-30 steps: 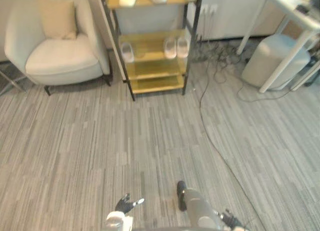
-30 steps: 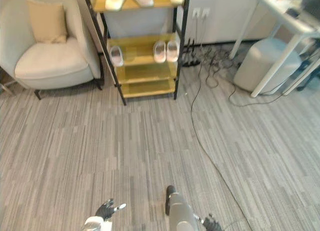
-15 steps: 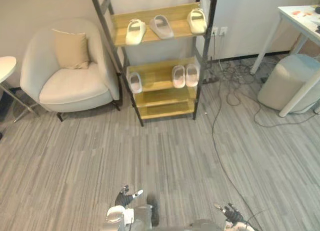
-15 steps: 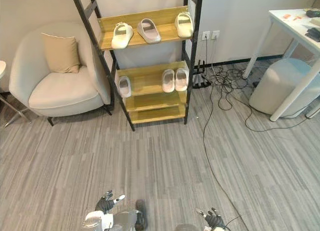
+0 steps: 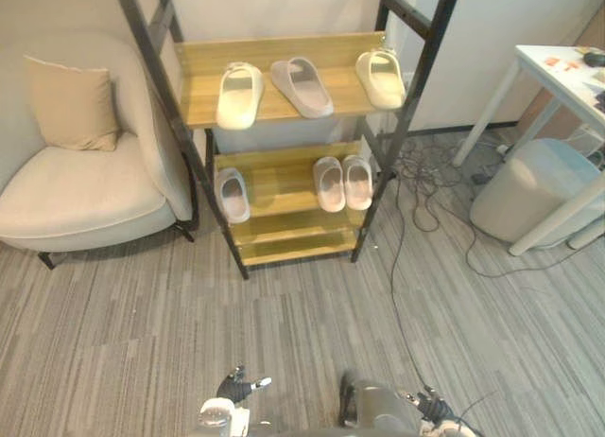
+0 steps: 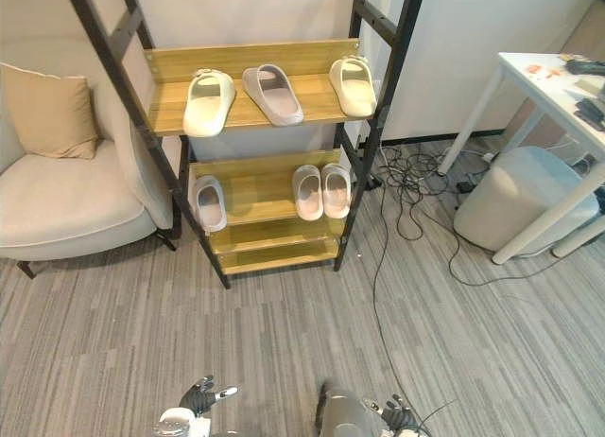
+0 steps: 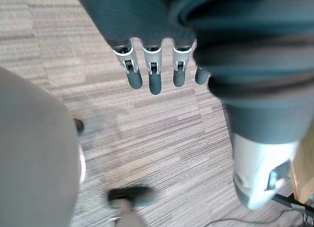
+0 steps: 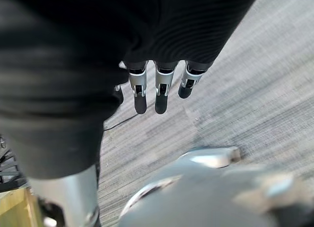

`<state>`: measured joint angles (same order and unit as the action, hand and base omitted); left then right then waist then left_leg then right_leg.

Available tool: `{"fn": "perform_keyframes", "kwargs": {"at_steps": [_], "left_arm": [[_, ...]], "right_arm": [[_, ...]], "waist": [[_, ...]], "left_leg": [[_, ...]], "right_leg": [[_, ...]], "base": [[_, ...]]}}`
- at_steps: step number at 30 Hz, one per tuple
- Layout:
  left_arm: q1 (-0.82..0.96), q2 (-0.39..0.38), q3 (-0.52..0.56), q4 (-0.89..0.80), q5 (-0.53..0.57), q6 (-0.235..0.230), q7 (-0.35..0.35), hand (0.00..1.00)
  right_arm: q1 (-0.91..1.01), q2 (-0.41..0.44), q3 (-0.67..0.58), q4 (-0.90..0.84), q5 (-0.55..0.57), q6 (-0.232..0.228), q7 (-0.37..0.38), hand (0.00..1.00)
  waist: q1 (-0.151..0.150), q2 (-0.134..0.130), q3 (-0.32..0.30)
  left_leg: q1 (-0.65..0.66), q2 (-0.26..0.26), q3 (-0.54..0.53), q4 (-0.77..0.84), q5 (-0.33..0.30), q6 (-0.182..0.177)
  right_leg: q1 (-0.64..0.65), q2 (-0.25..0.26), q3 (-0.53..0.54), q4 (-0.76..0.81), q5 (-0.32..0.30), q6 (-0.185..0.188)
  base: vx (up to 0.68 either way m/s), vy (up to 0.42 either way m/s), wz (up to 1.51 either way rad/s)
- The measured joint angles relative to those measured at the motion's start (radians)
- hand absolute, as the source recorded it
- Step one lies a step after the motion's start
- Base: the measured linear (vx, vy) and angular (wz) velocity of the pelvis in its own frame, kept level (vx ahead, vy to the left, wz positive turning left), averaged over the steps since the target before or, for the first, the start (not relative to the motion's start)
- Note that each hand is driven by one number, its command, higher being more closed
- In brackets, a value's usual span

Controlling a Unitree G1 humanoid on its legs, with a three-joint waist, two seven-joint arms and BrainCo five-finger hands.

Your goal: Organize the slippers on the shoe rack

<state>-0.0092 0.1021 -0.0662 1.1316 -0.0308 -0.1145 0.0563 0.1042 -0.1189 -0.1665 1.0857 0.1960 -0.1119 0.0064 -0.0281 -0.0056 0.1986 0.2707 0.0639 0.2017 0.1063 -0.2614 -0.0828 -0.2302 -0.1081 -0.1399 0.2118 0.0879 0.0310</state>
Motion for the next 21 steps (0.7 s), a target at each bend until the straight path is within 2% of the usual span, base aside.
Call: {"fn": "perform_keyframes", "kwargs": {"at_steps": [1, 3, 4, 5, 6, 7, 9, 11, 13, 15, 16, 17, 18, 20, 21], "left_arm": [[0.004, -0.017, 0.010, 0.003, 0.000, 0.000, -0.001, 0.00], [0.001, -0.046, 0.010, 0.004, 0.004, -0.004, -0.003, 0.00], [-0.001, -0.053, 0.013, 0.005, 0.008, -0.004, -0.003, 0.00], [-0.001, -0.053, 0.028, 0.005, 0.009, -0.004, -0.004, 0.00], [0.000, -0.061, 0.060, 0.001, 0.008, -0.004, -0.003, 0.00], [0.006, -0.066, 0.099, -0.012, 0.008, -0.004, -0.002, 0.00], [0.016, -0.068, 0.117, -0.034, 0.008, -0.006, -0.002, 0.00], [0.018, -0.067, 0.116, -0.041, 0.007, -0.008, -0.002, 0.00], [0.017, -0.062, 0.116, -0.042, 0.007, -0.009, -0.001, 0.00], [0.019, -0.059, 0.111, -0.041, 0.007, -0.009, 0.000, 0.00], [0.020, -0.060, 0.110, -0.040, 0.006, -0.009, 0.000, 0.00], [0.021, -0.062, 0.109, -0.040, -0.001, -0.009, 0.000, 0.00], [0.023, -0.050, 0.106, -0.040, 0.000, -0.009, 0.000, 0.00], [0.021, -0.022, 0.109, -0.037, -0.003, -0.009, -0.001, 0.00], [0.020, -0.016, 0.108, -0.037, -0.002, -0.008, -0.002, 0.00]], "right_arm": [[-0.004, -0.011, 0.001, -0.001, -0.001, 0.000, 0.001, 0.00], [-0.013, -0.035, 0.006, -0.001, -0.002, 0.000, 0.004, 0.00], [-0.015, -0.039, 0.006, 0.003, -0.002, 0.002, 0.005, 0.00], [-0.013, -0.039, 0.005, 0.008, -0.001, 0.002, 0.006, 0.00], [-0.011, -0.039, 0.007, 0.009, -0.002, 0.003, 0.005, 0.00], [-0.003, -0.043, 0.017, -0.003, -0.002, 0.003, 0.004, 0.00], [-0.001, -0.045, 0.021, -0.008, -0.001, -0.001, 0.001, 0.00], [0.000, -0.046, 0.021, -0.007, 0.000, -0.001, -0.001, 0.00], [0.000, -0.045, 0.021, -0.007, 0.000, -0.001, -0.005, 0.00], [0.010, -0.042, 0.019, -0.007, 0.000, 0.000, -0.006, 0.00], [0.012, -0.046, 0.020, -0.007, 0.000, 0.000, -0.007, 0.00], [0.013, -0.049, 0.021, -0.001, 0.000, 0.003, -0.008, 0.00], [0.013, -0.037, 0.021, -0.001, -0.001, 0.002, -0.008, 0.00], [0.013, -0.011, 0.023, 0.000, -0.001, 0.002, -0.007, 0.00], [0.012, -0.002, 0.023, 0.000, -0.001, 0.002, -0.007, 0.00]], "waist": [[-0.005, 0.033, 0.004], [-0.007, 0.075, 0.006], [-0.014, 0.088, 0.009], [-0.020, 0.088, 0.010], [-0.021, 0.089, 0.014], [-0.019, 0.089, 0.022], [-0.014, 0.093, 0.025], [-0.010, 0.091, 0.024], [0.001, 0.087, 0.026], [0.003, 0.084, 0.027], [0.003, 0.091, 0.025], [0.017, 0.083, 0.026], [0.020, 0.066, 0.011], [0.022, 0.016, 0.007], [0.025, 0.001, 0.003]], "left_leg": [[0.018, 0.029, -0.005, 0.003, -0.003, -0.008], [0.012, 0.065, -0.007, 0.044, 0.008, -0.027], [-0.006, 0.090, -0.022, 0.120, 0.012, -0.033], [-0.032, 0.110, -0.031, 0.214, 0.014, -0.037], [-0.087, 0.143, -0.042, 0.378, 0.033, -0.065], [-0.166, 0.197, -0.051, 0.601, 0.091, -0.062], [-0.241, 0.243, -0.007, 0.775, 0.067, -0.052], [-0.301, 0.235, 0.075, 0.744, 0.024, -0.028], [-0.324, 0.180, 0.110, 0.541, 0.010, -0.031], [-0.319, 0.104, 0.089, 0.259, 0.059, -0.014], [-0.313, 0.080, 0.064, 0.140, 0.143, -0.018], [-0.286, 0.064, 0.064, 0.107, 0.209, 0.025], [-0.271, 0.040, 0.070, 0.082, 0.209, 0.026], [-0.265, 0.008, 0.093, 0.071, 0.198, 0.047], [-0.264, -0.006, 0.095, 0.071, 0.190, 0.058]], "right_leg": [[0.007, 0.022, -0.016, 0.036, -0.038, -0.009], [0.014, 0.046, -0.040, 0.066, -0.092, -0.035], [0.041, 0.060, -0.057, 0.074, -0.117, -0.053], [0.068, 0.065, -0.069, 0.071, -0.135, -0.056], [0.123, 0.081, -0.078, 0.050, -0.156, -0.055], [0.196, 0.106, -0.083, 0.007, -0.173, -0.075], [0.280, 0.124, -0.078, -0.054, -0.176, -0.080], [0.339, 0.112, -0.058, -0.104, -0.175, -0.078], [0.364, 0.085, -0.034, -0.116, -0.184, -0.059], [0.385, 0.055, -0.014, -0.110, -0.200, -0.029], [0.393, 0.054, -0.005, -0.110, -0.211, -0.012], [0.407, 0.053, 0.019, -0.111, -0.217, 0.008], [0.411, 0.032, 0.027, -0.117, -0.222, 0.020], [0.410, -0.001, 0.034, -0.124, -0.232, 0.036], [0.414, -0.013, 0.036, -0.131, -0.234, 0.040]], "base": [[0.45, -0.296, 0.15], [0.44, -0.276, 0.18], [0.42, -0.259, 0.32], [0.48, -0.297, 0.36], [0.44, -0.251, 0.23], [0.34, -0.174, 0.10], [0.23, -0.070, -0.12], [0.25, 0.013, -0.31], [0.23, 0.102, -0.37], [0.25, 0.159, -0.26], [0.29, 0.197, -0.30], [0.31, 0.184, -0.20], [0.32, 0.157, -0.16], [0.30, 0.143, -0.07], [0.25, 0.116, -0.05]]}}
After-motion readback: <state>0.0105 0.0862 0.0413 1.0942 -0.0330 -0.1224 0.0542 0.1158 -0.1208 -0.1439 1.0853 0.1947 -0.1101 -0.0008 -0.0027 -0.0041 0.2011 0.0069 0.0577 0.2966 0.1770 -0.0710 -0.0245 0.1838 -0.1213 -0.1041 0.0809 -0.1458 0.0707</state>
